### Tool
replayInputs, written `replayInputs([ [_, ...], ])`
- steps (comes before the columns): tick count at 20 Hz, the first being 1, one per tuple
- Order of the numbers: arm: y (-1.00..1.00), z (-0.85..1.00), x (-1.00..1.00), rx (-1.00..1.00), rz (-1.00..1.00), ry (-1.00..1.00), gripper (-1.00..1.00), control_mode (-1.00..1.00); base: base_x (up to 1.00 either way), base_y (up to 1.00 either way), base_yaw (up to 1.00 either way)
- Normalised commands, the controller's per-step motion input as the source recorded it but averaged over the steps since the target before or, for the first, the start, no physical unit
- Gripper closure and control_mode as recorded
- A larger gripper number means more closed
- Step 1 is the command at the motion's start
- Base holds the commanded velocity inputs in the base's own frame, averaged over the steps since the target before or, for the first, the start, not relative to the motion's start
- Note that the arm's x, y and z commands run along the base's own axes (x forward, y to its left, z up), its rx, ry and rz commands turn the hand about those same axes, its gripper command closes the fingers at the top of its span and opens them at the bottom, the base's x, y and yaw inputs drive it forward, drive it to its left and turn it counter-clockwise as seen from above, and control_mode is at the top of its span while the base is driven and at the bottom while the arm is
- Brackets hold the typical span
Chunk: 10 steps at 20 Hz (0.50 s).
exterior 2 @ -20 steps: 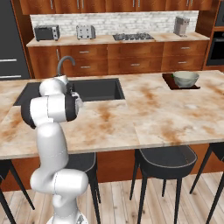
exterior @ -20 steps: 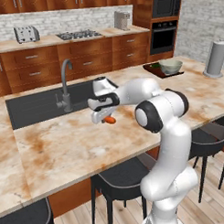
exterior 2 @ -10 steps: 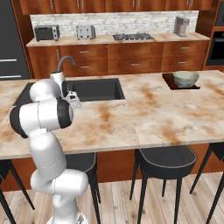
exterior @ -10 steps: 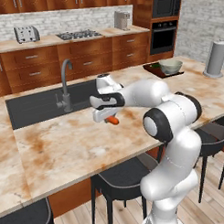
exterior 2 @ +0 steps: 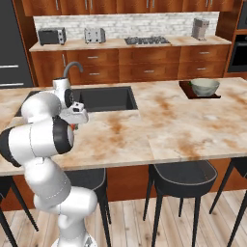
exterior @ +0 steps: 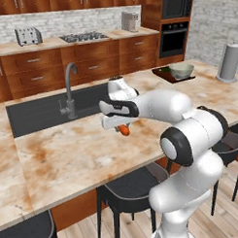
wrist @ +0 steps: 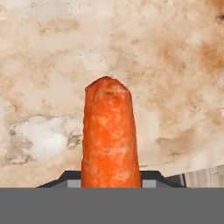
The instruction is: Place the two vegetables and bowl onto the tray for setting up a vegetable dip station.
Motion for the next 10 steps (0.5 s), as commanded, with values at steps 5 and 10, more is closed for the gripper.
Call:
replayInputs([
  [5,-0.09,0.11,-0.4,0.0,-0.43,0.0,1.0,-1.0,0.0,0.0,0.0],
  [10,-0.05,0.08,-0.3,-0.01,-0.46,0.0,1.0,-1.0,0.0,0.0,0.0],
])
